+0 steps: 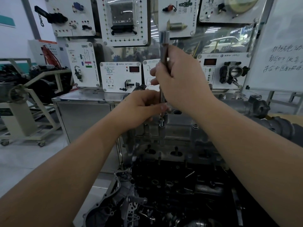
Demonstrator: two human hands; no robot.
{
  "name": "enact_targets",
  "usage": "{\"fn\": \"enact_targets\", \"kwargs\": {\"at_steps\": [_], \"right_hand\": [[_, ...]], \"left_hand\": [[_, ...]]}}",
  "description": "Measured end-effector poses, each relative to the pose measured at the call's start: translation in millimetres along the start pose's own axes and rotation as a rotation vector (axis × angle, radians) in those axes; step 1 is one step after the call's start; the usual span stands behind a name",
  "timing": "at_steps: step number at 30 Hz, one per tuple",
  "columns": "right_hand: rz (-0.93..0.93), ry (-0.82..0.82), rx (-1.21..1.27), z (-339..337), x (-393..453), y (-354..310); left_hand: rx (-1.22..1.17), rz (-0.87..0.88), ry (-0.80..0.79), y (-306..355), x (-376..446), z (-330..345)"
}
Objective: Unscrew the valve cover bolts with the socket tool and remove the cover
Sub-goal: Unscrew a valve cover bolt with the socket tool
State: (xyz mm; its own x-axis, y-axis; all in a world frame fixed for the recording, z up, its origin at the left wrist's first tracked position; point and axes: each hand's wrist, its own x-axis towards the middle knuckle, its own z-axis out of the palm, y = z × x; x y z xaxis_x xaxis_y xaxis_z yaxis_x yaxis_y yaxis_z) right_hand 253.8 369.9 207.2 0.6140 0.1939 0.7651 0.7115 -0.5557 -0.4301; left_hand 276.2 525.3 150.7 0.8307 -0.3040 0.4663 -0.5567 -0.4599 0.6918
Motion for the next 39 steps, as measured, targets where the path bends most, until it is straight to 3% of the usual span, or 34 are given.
{"fn": "enact_targets", "kwargs": {"at_steps": [7, 15, 20, 27, 33, 39], "right_hand": [[-0.035, 0.052, 0.034, 5.8, -4.1, 1.1], [0.033, -0.024, 0.045, 6.0, -0.3, 3.1], [-0.025, 0.042, 0.04, 8.4, -4.2, 4.6], [0.034, -0.104, 0.083, 2.4, -0.8, 3.9], [0.006, 0.042, 0.092, 2.1, -5.2, 6.2], [0.009, -0.079, 0.07, 4.1, -0.1, 1.1]], "left_hand": [[0.095, 0.002, 0.058, 3.1, -1.2, 1.5], [0.069, 0.009, 0.04, 0.8, -0.8, 0.3], [0.07, 0.056, 0.039, 3.4, -2.1, 1.9], [-0.028, 0.007, 0.044, -1.3, 1.0, -0.5], [0.057, 0.009, 0.077, -3.0, 1.5, 1.9], [-0.018, -0.006, 0.018, 2.5, -1.4, -0.5]]}}
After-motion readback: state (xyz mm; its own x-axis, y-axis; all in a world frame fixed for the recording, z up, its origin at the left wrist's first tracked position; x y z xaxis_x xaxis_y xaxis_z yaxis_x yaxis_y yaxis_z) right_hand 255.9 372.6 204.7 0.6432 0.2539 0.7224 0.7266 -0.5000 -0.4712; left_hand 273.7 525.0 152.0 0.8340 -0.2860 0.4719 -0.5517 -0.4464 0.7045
